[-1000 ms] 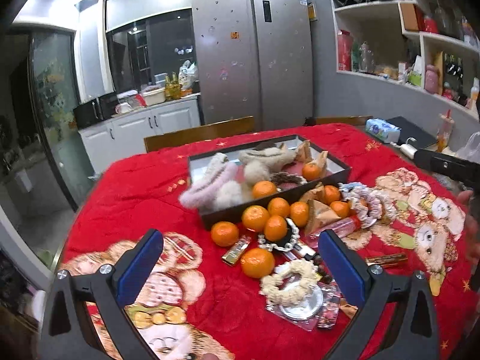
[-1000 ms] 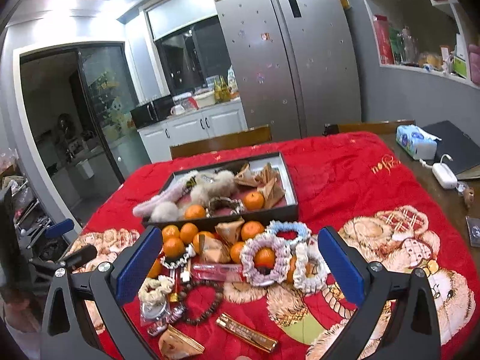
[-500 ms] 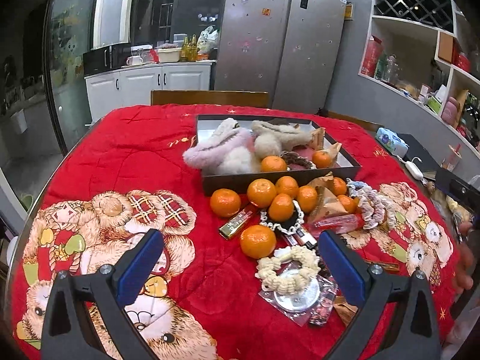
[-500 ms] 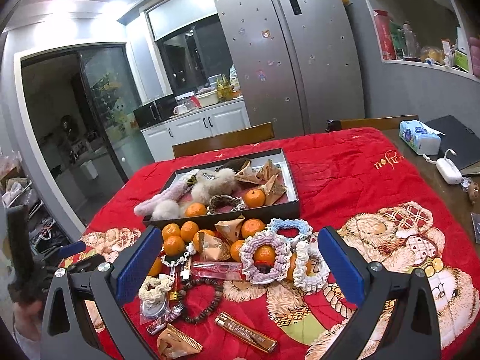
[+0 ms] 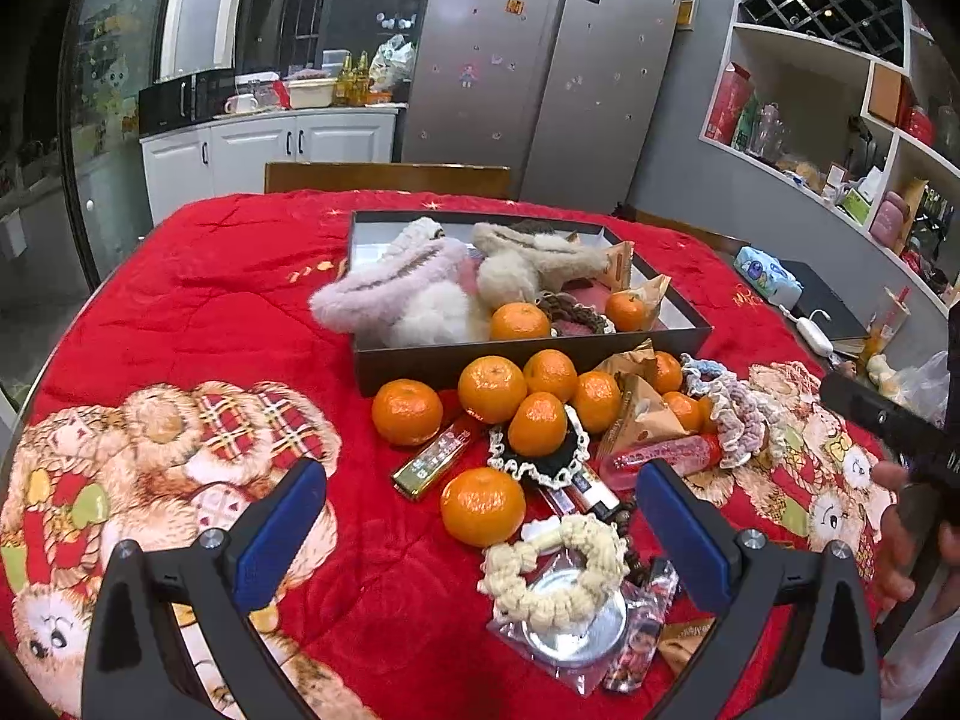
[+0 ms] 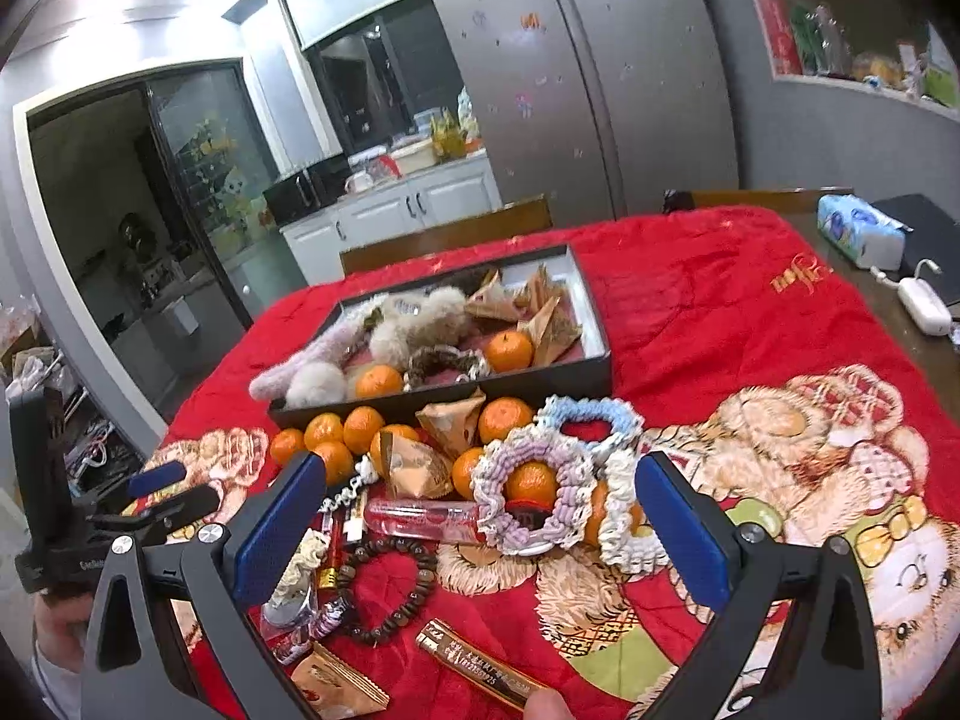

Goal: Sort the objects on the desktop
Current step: 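Withdraw both open tools from the box back toward the loose items, then grasp the purple crocheted scrunchie with the right tool while the left tool approaches an orange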

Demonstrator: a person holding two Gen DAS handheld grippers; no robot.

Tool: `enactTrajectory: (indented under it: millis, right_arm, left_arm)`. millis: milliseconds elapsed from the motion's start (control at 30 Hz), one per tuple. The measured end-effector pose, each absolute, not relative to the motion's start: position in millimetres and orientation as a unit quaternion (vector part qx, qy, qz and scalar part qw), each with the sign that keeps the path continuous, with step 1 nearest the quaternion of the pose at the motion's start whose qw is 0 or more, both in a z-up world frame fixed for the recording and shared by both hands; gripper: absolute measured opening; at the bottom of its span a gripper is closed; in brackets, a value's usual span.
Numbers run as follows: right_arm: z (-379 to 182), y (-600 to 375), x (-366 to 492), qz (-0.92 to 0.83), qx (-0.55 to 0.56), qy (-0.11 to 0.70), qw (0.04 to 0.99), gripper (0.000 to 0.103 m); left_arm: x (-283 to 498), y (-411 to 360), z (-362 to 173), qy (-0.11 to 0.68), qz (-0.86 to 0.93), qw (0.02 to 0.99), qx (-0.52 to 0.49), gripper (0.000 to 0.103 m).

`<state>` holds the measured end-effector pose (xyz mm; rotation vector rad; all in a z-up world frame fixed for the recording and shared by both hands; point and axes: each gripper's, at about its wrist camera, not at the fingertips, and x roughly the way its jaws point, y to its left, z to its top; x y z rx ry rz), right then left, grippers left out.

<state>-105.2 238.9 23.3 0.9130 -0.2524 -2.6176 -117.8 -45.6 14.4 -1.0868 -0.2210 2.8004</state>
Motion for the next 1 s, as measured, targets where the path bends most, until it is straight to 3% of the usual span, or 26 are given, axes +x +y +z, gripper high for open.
enactTrajectory:
  millis: [233, 367, 633, 1000]
  right_arm:
    - [11.0, 223.5, -126.3, -0.919, 0.344, -0.070, 0.181, 0.101]
    - [0.3, 217.8, -136.7, -0.912, 0.354, -0.073, 0.194, 0.093]
    - [-25.3, 225.2, -150.8, -0.903, 0.381, -0.085, 0.179, 0.090]
    - [-31.9, 219.1, -148.2, -0.916, 0.364, -0.042, 0.165, 0.089]
  left_arm:
    - [-148.7, -34.9, 10.4, -0.061, 0.924, 0.070, -0.370, 0.103]
    - [-161.8, -31.3, 3.2, -0.056, 0.923, 0.066, -0.375, 0.103]
    - [-184.5, -29.1, -28.4, -0.049, 0.909, 0.063, -0.409, 0.103]
    - [-183.9, -26.2, -44.5, -0.037, 0.906, 0.061, -0.416, 0.103]
